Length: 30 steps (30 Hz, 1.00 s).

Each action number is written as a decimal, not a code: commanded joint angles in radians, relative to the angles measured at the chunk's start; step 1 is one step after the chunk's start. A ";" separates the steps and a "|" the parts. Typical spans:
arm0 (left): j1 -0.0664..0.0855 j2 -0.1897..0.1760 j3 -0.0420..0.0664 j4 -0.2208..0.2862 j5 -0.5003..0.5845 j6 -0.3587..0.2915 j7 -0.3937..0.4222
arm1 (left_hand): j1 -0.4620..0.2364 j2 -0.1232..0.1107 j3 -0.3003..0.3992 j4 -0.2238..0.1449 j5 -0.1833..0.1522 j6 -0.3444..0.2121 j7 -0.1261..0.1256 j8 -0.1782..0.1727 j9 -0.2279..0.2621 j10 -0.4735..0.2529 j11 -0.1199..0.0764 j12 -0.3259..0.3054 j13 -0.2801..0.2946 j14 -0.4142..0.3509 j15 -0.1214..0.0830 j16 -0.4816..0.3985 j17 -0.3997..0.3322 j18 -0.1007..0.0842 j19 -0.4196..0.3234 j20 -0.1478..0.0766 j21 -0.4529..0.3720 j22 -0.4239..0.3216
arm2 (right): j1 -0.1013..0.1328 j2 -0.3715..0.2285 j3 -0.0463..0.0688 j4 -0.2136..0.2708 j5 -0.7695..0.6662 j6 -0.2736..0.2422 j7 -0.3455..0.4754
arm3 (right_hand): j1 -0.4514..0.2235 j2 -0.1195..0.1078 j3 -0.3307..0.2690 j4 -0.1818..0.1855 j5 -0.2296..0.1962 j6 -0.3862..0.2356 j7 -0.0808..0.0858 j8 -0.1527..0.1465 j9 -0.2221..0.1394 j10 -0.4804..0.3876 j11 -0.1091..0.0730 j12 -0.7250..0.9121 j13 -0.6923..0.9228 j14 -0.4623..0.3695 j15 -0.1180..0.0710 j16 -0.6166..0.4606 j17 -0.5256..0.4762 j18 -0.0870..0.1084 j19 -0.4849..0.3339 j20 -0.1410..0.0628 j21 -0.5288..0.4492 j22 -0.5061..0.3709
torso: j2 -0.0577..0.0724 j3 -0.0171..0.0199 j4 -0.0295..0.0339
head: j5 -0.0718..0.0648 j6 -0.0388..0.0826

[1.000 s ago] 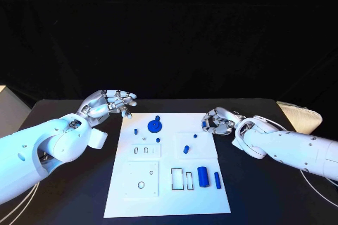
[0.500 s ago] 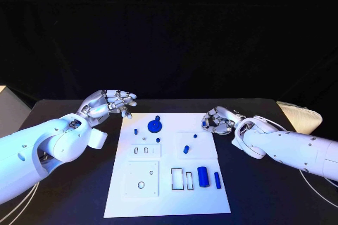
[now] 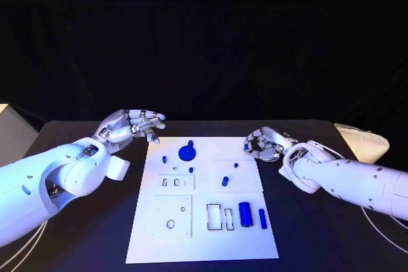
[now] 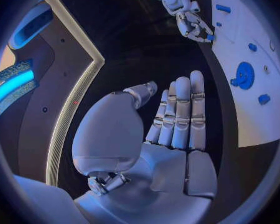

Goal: Assemble the parts on the task board

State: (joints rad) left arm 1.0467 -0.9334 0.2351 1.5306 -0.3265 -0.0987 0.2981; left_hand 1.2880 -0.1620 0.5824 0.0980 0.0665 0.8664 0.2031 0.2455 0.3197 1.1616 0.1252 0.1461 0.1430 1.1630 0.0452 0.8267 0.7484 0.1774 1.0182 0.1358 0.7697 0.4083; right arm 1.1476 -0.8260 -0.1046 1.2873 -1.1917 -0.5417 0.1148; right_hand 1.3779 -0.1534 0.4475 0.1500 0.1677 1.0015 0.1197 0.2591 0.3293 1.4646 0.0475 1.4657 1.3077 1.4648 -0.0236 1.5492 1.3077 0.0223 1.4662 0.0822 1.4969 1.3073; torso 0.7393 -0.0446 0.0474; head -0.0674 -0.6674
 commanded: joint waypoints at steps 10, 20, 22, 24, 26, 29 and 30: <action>0.000 0.008 0.000 -0.008 -0.014 0.014 -0.011 | -0.001 0.000 -0.004 0.001 -0.006 -0.004 0.000 -0.004 0.004 -0.005 -0.001 0.009 0.004 -0.006 0.002 -0.006 -0.002 0.005 -0.008 0.004 0.003 0.001 | 0.020 -0.019 0.003 0.102 -0.027 -0.054 -0.059 | -0.011 0.004 0.010 -0.001 0.004 0.004 0.001 0.008 0.013 0.013 -0.007 0.007 0.164 0.097 -0.007 0.006 0.227 -0.006 0.077 -0.009 0.011 0.210 | -0.018 -0.0055 -0.0037 | 0.007 0.001; -0.001 0.020 0.000 -0.019 -0.022 0.002 -0.027 | -0.002 0.001 -0.008 0.003 -0.006 -0.001 -0.003 -0.002 0.008 0.008 -0.006 0.022 0.012 0.004 -0.001 0.001 -0.001 0.006 -0.004 0.003 0.010 0.003 | 0.033 0.020 0.003 0.248 -0.044 -0.067 -0.213 | -0.015 0.005 0.015 -0.002 0.005 0.001 0.001 0.010 0.014 0.010 -0.007 0.004 0.161 0.096 -0.008 0.003 0.222 -0.011 0.086 -0.010 0.030 0.226 | -0.032 -0.0088 -0.0045 | 0.032 -0.015; -0.001 0.023 0.000 -0.021 -0.024 -0.002 -0.032 | -0.001 0.001 -0.012 0.002 -0.006 0.000 -0.006 -0.001 0.010 0.024 -0.011 0.040 0.022 0.008 -0.005 0.006 0.001 0.007 -0.003 0.001 0.014 0.005 | 0.032 0.041 0.002 0.277 -0.052 -0.069 -0.255 | -0.020 0.003 0.016 -0.001 0.004 -0.002 0.002 0.010 0.014 0.008 -0.007 0.001 0.159 0.095 -0.008 0.002 0.218 -0.010 0.084 -0.010 0.027 0.224 | -0.034 -0.0089 -0.0030 | 0.037 -0.020; -0.001 0.026 0.000 -0.023 -0.029 -0.005 -0.036 | -0.001 0.001 -0.014 0.002 -0.006 0.000 -0.008 -0.001 0.011 0.027 -0.013 0.046 0.026 0.009 -0.006 0.008 0.001 0.007 -0.002 0.000 0.015 0.005 | 0.029 0.063 0.000 0.300 -0.073 -0.072 -0.291 | -0.023 0.003 0.017 0.000 0.002 -0.003 0.002 0.011 0.014 0.007 -0.006 0.000 0.158 0.095 -0.007 0.001 0.217 -0.009 0.083 -0.010 0.025 0.222 | -0.036 -0.0095 -0.0025 | 0.042 -0.024; -0.001 0.029 0.000 -0.025 -0.035 -0.011 -0.041 | 0.000 0.001 -0.018 0.002 -0.006 0.001 -0.010 0.000 0.013 0.034 -0.016 0.060 0.035 0.012 -0.008 0.012 0.003 0.007 -0.001 -0.002 0.019 0.006 | 0.024 0.091 -0.003 0.317 -0.110 -0.080 -0.333 | -0.029 0.003 0.018 0.001 -0.002 -0.004 0.002 0.014 0.015 0.008 -0.006 0.000 0.158 0.095 -0.007 0.001 0.217 -0.010 0.084 -0.010 0.026 0.222 | -0.037 -0.0103 -0.0026 | 0.046 -0.027; -0.001 0.032 0.000 -0.027 -0.039 -0.016 -0.046 | 0.003 0.002 -0.027 0.000 -0.006 0.005 -0.017 0.003 0.018 0.045 -0.024 0.100 0.063 0.021 -0.015 0.027 0.010 0.007 0.003 -0.007 0.028 0.010 | 0.016 0.119 -0.007 0.324 -0.151 -0.085 -0.376 | -0.034 0.001 0.019 0.001 -0.008 -0.005 0.002 0.017 0.017 0.009 -0.007 0.001 0.159 0.095 -0.007 0.001 0.218 -0.011 0.086 -0.010 0.030 0.226 | -0.041 -0.0123 -0.0012 | 0.049 -0.032; -0.001 0.032 0.000 -0.027 -0.041 -0.018 -0.048 | 0.004 0.002 -0.028 0.000 -0.006 0.006 -0.018 0.003 0.019 0.046 -0.025 0.109 0.069 0.022 -0.016 0.030 0.012 0.007 0.004 -0.008 0.030 0.011 | 0.014 0.130 -0.008 0.325 -0.163 -0.087 -0.392 | -0.036 0.000 0.019 0.001 -0.010 -0.005 0.002 0.017 0.017 0.009 -0.007 0.001 0.159 0.095 -0.007 0.001 0.218 -0.011 0.086 -0.010 0.030 0.226 | -0.042 -0.0128 -0.0009 | 0.050 -0.034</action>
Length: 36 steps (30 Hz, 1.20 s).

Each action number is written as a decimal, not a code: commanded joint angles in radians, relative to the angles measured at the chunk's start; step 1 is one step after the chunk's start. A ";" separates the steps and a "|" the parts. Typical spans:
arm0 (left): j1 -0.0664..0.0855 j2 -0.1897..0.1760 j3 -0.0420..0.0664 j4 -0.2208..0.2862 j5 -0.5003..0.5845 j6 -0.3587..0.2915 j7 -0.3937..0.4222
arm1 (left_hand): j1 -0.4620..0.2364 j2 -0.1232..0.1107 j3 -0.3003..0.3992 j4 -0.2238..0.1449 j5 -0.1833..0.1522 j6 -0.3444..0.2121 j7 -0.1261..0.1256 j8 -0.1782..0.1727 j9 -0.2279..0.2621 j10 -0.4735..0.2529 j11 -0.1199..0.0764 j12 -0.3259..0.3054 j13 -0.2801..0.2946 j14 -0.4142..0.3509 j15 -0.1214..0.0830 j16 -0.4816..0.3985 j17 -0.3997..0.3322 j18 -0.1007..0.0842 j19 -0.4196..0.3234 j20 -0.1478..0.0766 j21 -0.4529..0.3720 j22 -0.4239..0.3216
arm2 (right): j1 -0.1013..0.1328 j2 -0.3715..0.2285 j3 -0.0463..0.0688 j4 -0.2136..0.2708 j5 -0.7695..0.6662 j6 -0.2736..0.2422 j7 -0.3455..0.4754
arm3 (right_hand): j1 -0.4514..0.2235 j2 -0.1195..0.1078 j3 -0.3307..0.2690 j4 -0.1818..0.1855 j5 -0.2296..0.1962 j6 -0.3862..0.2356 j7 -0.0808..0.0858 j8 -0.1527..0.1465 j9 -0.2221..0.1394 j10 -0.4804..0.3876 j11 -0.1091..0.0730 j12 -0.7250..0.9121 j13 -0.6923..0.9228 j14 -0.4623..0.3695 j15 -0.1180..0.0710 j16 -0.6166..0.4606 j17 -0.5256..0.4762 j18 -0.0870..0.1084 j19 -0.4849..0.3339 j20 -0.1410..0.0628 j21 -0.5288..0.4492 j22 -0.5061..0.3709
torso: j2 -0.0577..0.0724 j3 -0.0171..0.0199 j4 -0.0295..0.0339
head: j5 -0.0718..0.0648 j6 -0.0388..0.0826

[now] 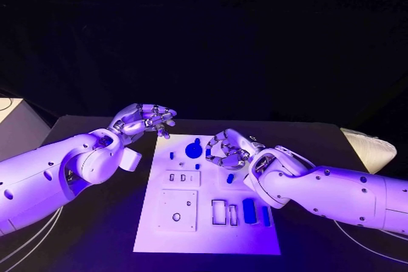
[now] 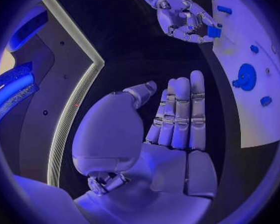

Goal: Assemble the parts on the task board

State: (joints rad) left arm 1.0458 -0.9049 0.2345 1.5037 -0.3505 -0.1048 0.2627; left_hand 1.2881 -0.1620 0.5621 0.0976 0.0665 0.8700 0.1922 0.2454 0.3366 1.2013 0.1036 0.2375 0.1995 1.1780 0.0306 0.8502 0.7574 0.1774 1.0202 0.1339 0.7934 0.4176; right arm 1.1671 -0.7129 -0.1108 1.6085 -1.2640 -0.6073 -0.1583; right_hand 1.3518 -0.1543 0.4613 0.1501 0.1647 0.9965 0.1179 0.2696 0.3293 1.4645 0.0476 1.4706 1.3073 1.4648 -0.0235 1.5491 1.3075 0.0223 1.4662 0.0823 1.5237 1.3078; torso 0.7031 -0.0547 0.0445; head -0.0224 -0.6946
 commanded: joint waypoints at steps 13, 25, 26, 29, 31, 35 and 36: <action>-0.004 0.011 0.000 -0.005 -0.038 -0.012 -0.025 | 0.020 0.009 -0.014 0.000 -0.005 0.005 -0.014 0.009 0.017 -0.069 -0.013 0.203 0.158 0.013 -0.009 0.063 0.039 0.006 -0.004 -0.014 0.044 0.018 | -0.069 0.113 -0.010 -0.004 -0.198 -0.046 -0.217 | -0.029 -0.003 0.010 0.002 -0.046 -0.002 0.001 0.019 0.021 0.010 -0.008 -0.003 0.161 0.094 -0.009 -0.002 0.211 -0.010 0.084 -0.011 -0.001 0.222 | -0.004 -0.0044 0.0035 | 0.016 -0.019; -0.010 0.011 0.000 -0.006 -0.040 -0.002 -0.019 | 0.021 0.007 -0.008 0.000 -0.005 -0.001 -0.013 0.007 0.019 -0.087 -0.012 0.236 0.183 0.032 -0.009 0.103 0.077 0.006 -0.005 -0.014 0.054 0.023 | -0.106 0.155 -0.010 -0.026 -0.275 -0.047 -0.235 | -0.030 -0.006 0.011 -0.001 -0.042 -0.003 0.000 0.020 0.022 0.011 -0.009 -0.002 0.162 0.094 -0.010 -0.002 0.211 -0.009 0.084 -0.012 -0.002 0.222 | -0.004 -0.0019 0.0029 | 0.020 -0.023; -0.010 0.011 0.000 -0.006 -0.040 -0.001 -0.019 | 0.021 0.007 -0.008 0.000 -0.005 -0.001 -0.013 0.007 0.019 -0.089 -0.012 0.240 0.186 0.035 -0.009 0.109 0.082 0.006 -0.005 -0.014 0.056 0.024 | -0.109 0.158 -0.010 -0.027 -0.280 -0.047 -0.235 | -0.030 -0.006 0.011 -0.001 -0.042 -0.003 0.000 0.020 0.022 0.011 -0.009 -0.002 0.162 0.094 -0.010 -0.002 0.211 -0.009 0.084 -0.012 -0.002 0.222 | -0.004 -0.0022 0.0025 | 0.021 -0.024; -0.011 0.011 0.000 -0.006 -0.040 0.002 -0.019 | 0.021 0.007 -0.007 0.001 -0.005 -0.002 -0.013 0.007 0.019 -0.092 -0.012 0.245 0.189 0.039 -0.009 0.117 0.090 0.006 -0.005 -0.014 0.058 0.025 | -0.114 0.165 -0.010 -0.031 -0.295 -0.046 -0.237 | -0.030 -0.007 0.012 -0.002 -0.041 -0.004 0.000 0.021 0.022 0.012 -0.010 -0.002 0.162 0.094 -0.010 -0.001 0.212 -0.009 0.084 -0.012 -0.002 0.222 | -0.004 -0.0021 0.0030 | 0.024 -0.025; -0.011 0.011 0.000 -0.006 -0.040 0.003 -0.019 | 0.021 0.007 -0.007 0.001 -0.005 -0.002 -0.013 0.007 0.019 -0.092 -0.012 0.245 0.189 0.039 -0.009 0.117 0.090 0.006 -0.005 -0.014 0.058 0.025 | -0.116 0.168 -0.010 -0.034 -0.300 -0.043 -0.237 | -0.030 -0.007 0.012 -0.002 -0.041 -0.004 0.000 0.021 0.022 0.012 -0.010 -0.002 0.162 0.094 -0.010 -0.001 0.212 -0.009 0.084 -0.012 -0.002 0.222 | -0.004 -0.0020 0.0030 | 0.024 -0.026; -0.011 0.010 0.000 -0.006 -0.041 0.006 -0.020 | 0.020 0.007 -0.007 0.001 -0.005 -0.002 -0.013 0.007 0.020 -0.093 -0.012 0.249 0.192 0.041 -0.009 0.122 0.094 0.006 -0.005 -0.014 0.059 0.026 | -0.120 0.179 -0.011 -0.048 -0.320 -0.037 -0.243 | -0.030 -0.008 0.012 -0.003 -0.039 -0.004 0.000 0.021 0.022 0.012 -0.010 -0.002 0.162 0.094 -0.010 -0.002 0.212 -0.009 0.084 -0.012 -0.002 0.222 | -0.004 -0.0025 0.0028 | 0.024 -0.027; -0.011 0.010 0.000 -0.005 -0.041 0.007 -0.020 | 0.020 0.007 -0.007 0.001 -0.005 -0.002 -0.013 0.007 0.020 -0.094 -0.012 0.249 0.192 0.042 -0.009 0.123 0.095 0.006 -0.005 -0.014 0.059 0.026 | -0.121 0.181 -0.011 -0.052 -0.326 -0.036 -0.244 | -0.030 -0.008 0.012 -0.003 -0.039 -0.004 0.000 0.021 0.022 0.012 -0.010 -0.002 0.162 0.094 -0.010 -0.002 0.212 -0.009 0.084 -0.012 -0.002 0.222 | -0.004 -0.0028 0.0030 | 0.024 -0.028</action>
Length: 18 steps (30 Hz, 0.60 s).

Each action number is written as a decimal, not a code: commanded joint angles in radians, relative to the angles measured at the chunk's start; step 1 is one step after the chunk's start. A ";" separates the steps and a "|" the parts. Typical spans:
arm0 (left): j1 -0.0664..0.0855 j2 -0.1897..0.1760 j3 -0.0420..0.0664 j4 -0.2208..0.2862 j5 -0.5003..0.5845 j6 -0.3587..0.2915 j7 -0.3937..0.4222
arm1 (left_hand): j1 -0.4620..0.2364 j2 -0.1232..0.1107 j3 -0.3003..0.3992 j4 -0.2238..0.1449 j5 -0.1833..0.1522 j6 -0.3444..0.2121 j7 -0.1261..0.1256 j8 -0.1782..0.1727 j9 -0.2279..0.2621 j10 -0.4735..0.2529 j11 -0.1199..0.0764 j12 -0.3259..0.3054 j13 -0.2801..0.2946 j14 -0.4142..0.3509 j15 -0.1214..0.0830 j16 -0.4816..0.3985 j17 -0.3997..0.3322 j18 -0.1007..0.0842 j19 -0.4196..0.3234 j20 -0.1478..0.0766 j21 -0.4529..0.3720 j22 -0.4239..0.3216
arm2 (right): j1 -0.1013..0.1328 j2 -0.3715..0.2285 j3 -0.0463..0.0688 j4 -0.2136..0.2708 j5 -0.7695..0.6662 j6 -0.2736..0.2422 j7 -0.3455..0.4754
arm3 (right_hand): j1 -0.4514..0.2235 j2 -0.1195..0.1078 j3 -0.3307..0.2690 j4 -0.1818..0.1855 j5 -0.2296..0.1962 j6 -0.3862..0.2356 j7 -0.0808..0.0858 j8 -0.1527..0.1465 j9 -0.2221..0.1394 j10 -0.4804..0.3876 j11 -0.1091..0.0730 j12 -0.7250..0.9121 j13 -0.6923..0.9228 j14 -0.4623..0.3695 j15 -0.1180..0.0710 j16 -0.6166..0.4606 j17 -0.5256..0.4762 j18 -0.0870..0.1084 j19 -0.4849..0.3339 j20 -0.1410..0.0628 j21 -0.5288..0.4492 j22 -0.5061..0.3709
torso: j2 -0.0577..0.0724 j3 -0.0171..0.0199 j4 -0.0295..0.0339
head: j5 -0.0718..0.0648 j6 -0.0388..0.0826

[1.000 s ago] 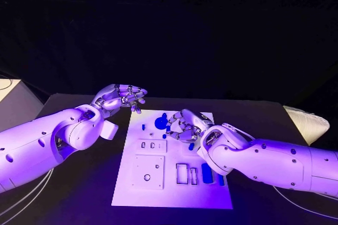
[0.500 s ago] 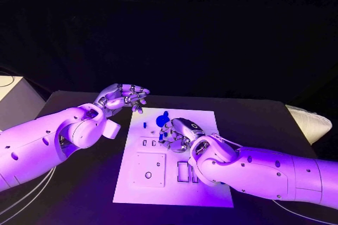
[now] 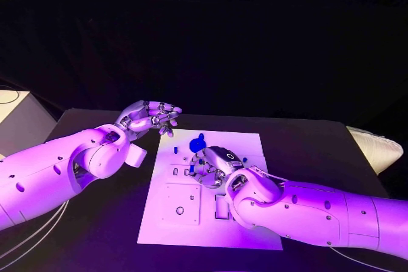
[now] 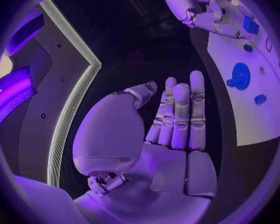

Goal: Assemble the parts on the task board

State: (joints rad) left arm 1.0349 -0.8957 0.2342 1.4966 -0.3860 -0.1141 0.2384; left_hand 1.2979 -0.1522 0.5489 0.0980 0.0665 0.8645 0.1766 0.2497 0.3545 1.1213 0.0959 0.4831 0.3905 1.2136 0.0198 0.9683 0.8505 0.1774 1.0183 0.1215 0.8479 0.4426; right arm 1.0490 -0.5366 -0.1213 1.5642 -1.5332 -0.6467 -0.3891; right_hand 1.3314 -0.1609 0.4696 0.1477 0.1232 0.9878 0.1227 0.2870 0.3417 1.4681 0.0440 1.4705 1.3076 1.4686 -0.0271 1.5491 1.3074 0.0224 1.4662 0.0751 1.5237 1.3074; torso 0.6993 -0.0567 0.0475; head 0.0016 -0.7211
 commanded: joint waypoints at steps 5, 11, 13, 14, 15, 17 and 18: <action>0.000 -0.001 0.000 0.003 -0.005 0.020 0.003 | 0.010 -0.003 0.007 0.001 -0.005 0.004 0.003 0.003 0.002 -0.014 -0.005 0.005 0.002 0.007 0.002 0.006 0.004 0.006 -0.003 -0.002 0.005 0.001 | -0.008 0.011 -0.001 -0.016 -0.091 0.003 -0.019 | -0.013 -0.006 0.004 -0.002 0.006 0.002 -0.004 0.004 0.010 0.007 -0.006 -0.003 0.161 0.090 -0.006 -0.002 0.211 -0.009 0.084 -0.005 -0.002 0.222 | 0.001 -0.0006 0.0006 | 0.003 -0.003; 0.000 -0.003 0.001 0.004 -0.006 0.023 0.002 | 0.010 -0.003 0.007 0.001 -0.005 0.004 0.003 0.003 0.002 -0.014 -0.005 0.005 0.002 0.007 0.002 0.006 0.004 0.006 -0.003 -0.002 0.005 0.001 | -0.014 0.020 -0.002 -0.026 -0.122 0.003 -0.027 | -0.013 -0.006 0.004 -0.002 0.006 0.002 -0.004 0.004 0.010 0.007 -0.006 -0.003 0.161 0.090 -0.006 -0.002 0.211 -0.009 0.084 -0.005 -0.002 0.222 | 0.001 -0.0007 0.0004 | 0.003 -0.007; 0.000 -0.003 0.001 0.005 -0.006 0.023 0.002 | 0.010 -0.003 0.007 0.001 -0.005 0.004 0.003 0.003 0.002 -0.014 -0.005 0.005 0.002 0.007 0.002 0.006 0.004 0.006 -0.003 -0.002 0.005 0.001 | -0.017 0.022 -0.002 -0.030 -0.130 0.003 -0.029 | -0.015 -0.008 0.003 -0.002 0.007 0.002 -0.004 0.005 0.010 0.008 -0.006 -0.003 0.161 0.090 -0.006 -0.002 0.211 -0.009 0.084 -0.005 -0.003 0.222 | 0.001 -0.0007 0.0001 | 0.003 -0.007; 0.000 -0.004 0.001 0.005 -0.006 0.024 0.002 | 0.009 -0.003 0.007 0.002 -0.005 0.004 0.003 0.003 0.002 -0.017 -0.004 0.008 0.004 0.007 0.002 0.008 0.005 0.006 -0.003 -0.002 0.007 0.002 | -0.018 0.023 -0.002 -0.032 -0.134 0.003 -0.031 | -0.015 -0.008 0.003 -0.002 0.007 0.002 -0.004 0.005 0.010 0.008 -0.006 -0.003 0.161 0.090 -0.006 -0.002 0.211 -0.009 0.084 -0.005 -0.003 0.222 | 0.001 -0.0006 -0.0001 | 0.004 -0.008; 0.000 -0.004 0.001 0.006 -0.006 0.024 0.002 | 0.009 -0.003 0.007 0.002 -0.005 0.004 0.003 0.003 0.002 -0.017 -0.004 0.008 0.004 0.007 0.002 0.008 0.005 0.006 -0.003 -0.002 0.007 0.002 | -0.019 0.024 -0.002 -0.033 -0.138 0.003 -0.032 | -0.015 -0.008 0.003 -0.002 0.007 0.002 -0.004 0.005 0.010 0.008 -0.006 -0.003 0.161 0.090 -0.006 -0.002 0.211 -0.009 0.084 -0.005 -0.003 0.222 | 0.001 -0.0005 0.0000 | 0.005 -0.008; 0.000 -0.004 0.001 0.006 -0.006 0.024 0.001 | 0.009 -0.003 0.007 0.002 -0.005 0.004 0.003 0.003 0.002 -0.017 -0.004 0.008 0.004 0.007 0.002 0.008 0.005 0.006 -0.003 -0.002 0.007 0.002 | -0.021 0.024 -0.002 -0.035 -0.143 0.003 -0.033 | -0.016 -0.009 0.003 -0.002 0.007 0.001 -0.004 0.005 0.010 0.007 -0.005 -0.003 0.161 0.090 -0.006 -0.002 0.212 -0.009 0.084 -0.005 -0.003 0.222 | 0.001 -0.0004 -0.0004 | 0.005 -0.009; 0.000 -0.005 0.001 0.006 -0.006 0.025 0.001 | 0.009 -0.003 0.007 0.002 -0.005 0.004 0.003 0.003 0.002 -0.017 -0.004 0.008 0.004 0.007 0.002 0.008 0.005 0.006 -0.003 -0.002 0.007 0.002 | -0.022 0.024 -0.002 -0.037 -0.145 0.003 -0.033 | -0.016 -0.009 0.003 -0.002 0.007 0.001 -0.004 0.005 0.010 0.007 -0.005 -0.003 0.161 0.090 -0.006 -0.002 0.212 -0.009 0.084 -0.005 -0.003 0.222 | 0.001 -0.0003 -0.0003 | 0.005 -0.009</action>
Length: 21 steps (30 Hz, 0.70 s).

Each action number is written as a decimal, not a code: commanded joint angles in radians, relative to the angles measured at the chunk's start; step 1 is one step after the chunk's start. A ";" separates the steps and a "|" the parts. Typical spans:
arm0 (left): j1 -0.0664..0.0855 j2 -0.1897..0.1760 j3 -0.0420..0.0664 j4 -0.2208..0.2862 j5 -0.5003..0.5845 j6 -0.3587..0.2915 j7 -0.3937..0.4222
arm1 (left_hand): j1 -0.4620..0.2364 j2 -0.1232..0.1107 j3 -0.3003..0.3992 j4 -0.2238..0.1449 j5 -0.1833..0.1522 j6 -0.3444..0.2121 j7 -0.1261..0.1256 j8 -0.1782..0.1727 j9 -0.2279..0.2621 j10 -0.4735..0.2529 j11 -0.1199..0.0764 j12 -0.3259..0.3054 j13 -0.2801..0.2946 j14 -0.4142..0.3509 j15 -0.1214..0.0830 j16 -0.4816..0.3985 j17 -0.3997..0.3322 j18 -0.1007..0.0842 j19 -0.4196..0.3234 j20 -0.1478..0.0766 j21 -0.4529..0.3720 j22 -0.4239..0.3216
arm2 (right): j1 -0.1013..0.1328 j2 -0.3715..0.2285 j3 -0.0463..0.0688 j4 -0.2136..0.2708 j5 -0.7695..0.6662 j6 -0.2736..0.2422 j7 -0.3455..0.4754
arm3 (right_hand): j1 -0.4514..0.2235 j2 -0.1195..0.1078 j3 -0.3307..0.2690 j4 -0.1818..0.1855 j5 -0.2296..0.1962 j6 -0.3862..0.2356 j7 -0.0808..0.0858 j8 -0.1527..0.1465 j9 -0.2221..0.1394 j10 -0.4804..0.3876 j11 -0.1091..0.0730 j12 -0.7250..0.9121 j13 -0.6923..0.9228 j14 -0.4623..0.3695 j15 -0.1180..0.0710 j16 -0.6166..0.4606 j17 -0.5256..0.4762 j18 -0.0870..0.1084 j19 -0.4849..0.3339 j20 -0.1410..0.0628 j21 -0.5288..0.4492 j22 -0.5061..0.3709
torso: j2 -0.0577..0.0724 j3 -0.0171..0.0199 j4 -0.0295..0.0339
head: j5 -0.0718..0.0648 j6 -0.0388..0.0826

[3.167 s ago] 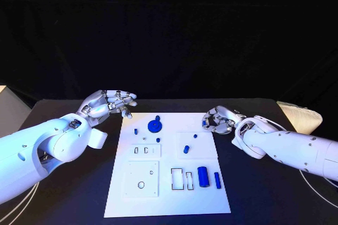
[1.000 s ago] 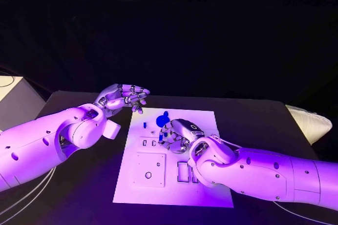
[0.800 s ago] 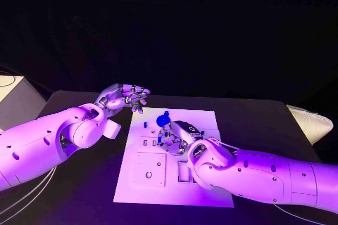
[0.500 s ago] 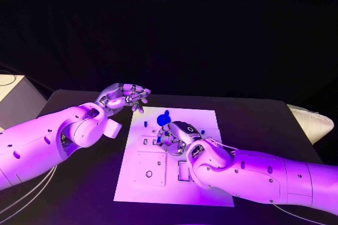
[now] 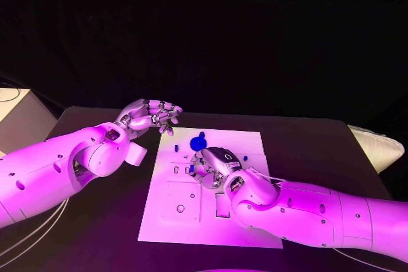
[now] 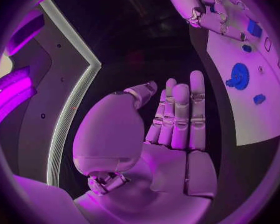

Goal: Assemble the parts on the task board

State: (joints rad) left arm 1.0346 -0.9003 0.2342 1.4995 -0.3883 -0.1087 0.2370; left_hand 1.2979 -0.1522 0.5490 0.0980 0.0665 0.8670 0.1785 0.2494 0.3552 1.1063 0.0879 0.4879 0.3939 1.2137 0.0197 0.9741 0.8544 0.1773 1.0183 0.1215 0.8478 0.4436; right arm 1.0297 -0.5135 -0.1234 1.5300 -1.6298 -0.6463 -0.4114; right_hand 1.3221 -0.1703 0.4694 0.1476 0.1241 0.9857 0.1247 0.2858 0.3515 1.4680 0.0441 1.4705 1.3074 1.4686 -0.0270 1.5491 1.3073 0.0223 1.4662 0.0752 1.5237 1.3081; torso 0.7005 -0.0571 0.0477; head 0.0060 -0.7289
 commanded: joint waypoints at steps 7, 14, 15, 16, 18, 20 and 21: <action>0.000 -0.001 0.000 0.004 -0.005 0.023 0.001 | 0.009 -0.004 0.007 0.002 -0.005 0.001 0.001 0.003 0.001 -0.002 0.003 0.004 0.001 0.007 0.002 0.003 0.001 0.006 -0.003 -0.002 0.007 0.001 | -0.004 0.003 0.000 -0.008 -0.058 0.007 -0.013 | -0.010 -0.004 0.003 -0.003 0.007 0.002 -0.005 0.007 0.000 0.007 -0.005 -0.004 0.161 0.090 -0.006 -0.002 0.211 -0.009 0.084 -0.005 -0.002 0.222 | -0.001 0.0003 -0.0015 | 0.002 -0.003; 0.000 -0.002 0.000 0.005 -0.006 0.025 0.000 | 0.009 -0.004 0.007 0.002 -0.005 0.001 0.001 0.003 0.001 -0.002 0.003 0.004 0.001 0.007 0.002 0.003 0.001 0.006 -0.003 -0.002 0.007 0.001 | -0.006 0.004 -0.001 -0.013 -0.060 0.015 -0.013 | -0.014 -0.010 0.002 -0.004 0.006 -0.001 -0.004 0.007 0.000 0.007 -0.005 -0.004 0.161 0.090 -0.006 -0.002 0.211 -0.009 0.084 -0.005 -0.003 0.221 | 0.000 0.0007 -0.0014 | 0.002 -0.005; 0.000 -0.002 0.000 0.005 -0.006 0.025 0.000 | 0.009 -0.004 0.007 0.002 -0.005 0.001 0.001 0.003 0.001 -0.002 0.003 0.004 0.001 0.007 0.002 0.003 0.001 0.006 -0.003 -0.002 0.007 0.001 | -0.007 0.004 -0.001 -0.013 -0.060 0.016 -0.013 | -0.015 -0.012 0.001 -0.004 0.005 -0.003 -0.004 0.007 0.000 0.006 -0.004 -0.005 0.160 0.090 -0.006 -0.002 0.211 -0.009 0.084 -0.005 -0.003 0.221 | 0.000 0.0007 -0.0013 | 0.002 -0.006; 0.000 -0.002 0.000 0.004 -0.007 0.025 0.000 | 0.009 -0.004 0.007 0.002 -0.005 0.001 0.001 0.003 0.001 -0.002 0.003 0.004 0.001 0.007 0.002 0.003 0.001 0.006 -0.003 -0.002 0.007 0.001 | -0.007 0.004 -0.001 -0.014 -0.060 0.017 -0.012 | -0.015 -0.012 0.001 -0.004 0.005 -0.003 -0.004 0.007 0.000 0.006 -0.004 -0.005 0.160 0.090 -0.006 -0.002 0.211 -0.009 0.084 -0.005 -0.003 0.221 | 0.000 0.0007 -0.0012 | 0.002 -0.006; 0.000 -0.002 0.000 0.004 -0.007 0.025 0.000 | 0.009 -0.004 0.007 0.002 -0.005 0.001 0.001 0.003 0.001 -0.002 0.003 0.004 0.001 0.007 0.002 0.003 0.001 0.006 -0.003 -0.002 0.007 0.001 | -0.007 0.004 -0.001 -0.015 -0.060 0.018 -0.012 | -0.017 -0.014 0.001 -0.004 0.004 -0.004 -0.003 0.007 0.000 0.005 -0.004 -0.005 0.160 0.090 -0.005 -0.002 0.211 -0.009 0.083 -0.005 -0.005 0.220 | 0.000 0.0007 -0.0012 | 0.002 -0.006; 0.000 -0.002 0.000 0.005 -0.007 0.025 0.000 | 0.009 -0.004 0.007 0.002 -0.005 0.001 0.001 0.003 0.001 -0.002 0.003 0.004 0.001 0.007 0.002 0.003 0.001 0.006 -0.003 -0.002 0.007 0.001 | -0.007 0.004 -0.002 -0.016 -0.059 0.019 -0.012 | -0.020 -0.016 0.001 -0.003 0.003 -0.006 -0.002 0.007 -0.001 0.005 -0.003 -0.006 0.159 0.090 -0.005 -0.002 0.211 -0.009 0.083 -0.005 -0.004 0.220 | -0.001 0.0004 -0.0012 | 0.002 -0.007; 0.000 -0.002 0.000 0.005 -0.007 0.026 0.000 | 0.009 -0.004 0.007 0.002 -0.005 0.001 0.001 0.003 0.001 -0.002 0.003 0.004 0.001 0.007 0.002 0.003 0.001 0.006 -0.003 -0.002 0.007 0.001 | -0.007 0.005 -0.002 -0.016 -0.059 0.019 -0.012 | -0.022 -0.017 0.000 -0.003 0.002 -0.007 -0.002 0.007 -0.001 0.005 -0.003 -0.006 0.159 0.090 -0.005 -0.002 0.212 -0.009 0.083 -0.004 -0.004 0.220 | -0.001 0.0006 -0.0012 | 0.003 -0.007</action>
State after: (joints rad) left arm 1.0346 -0.9030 0.2342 1.5013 -0.3910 -0.1015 0.2343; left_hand 1.2979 -0.1522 0.5490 0.0980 0.0665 0.8669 0.1784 0.2494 0.3550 1.1063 0.0879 0.4878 0.3937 1.2136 0.0198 0.9741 0.8541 0.1773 1.0184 0.1215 0.8511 0.4435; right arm 1.0233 -0.5102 -0.1249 1.5141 -1.6722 -0.6404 -0.4214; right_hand 1.3080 -0.1844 0.4693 0.1476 0.1279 0.9845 0.1258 0.2904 0.3510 1.4680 0.0442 1.4705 1.3081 1.4685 -0.0269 1.5491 1.3073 0.0223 1.4661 0.0752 1.5237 1.3078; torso 0.7000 -0.0564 0.0463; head 0.0082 -0.7351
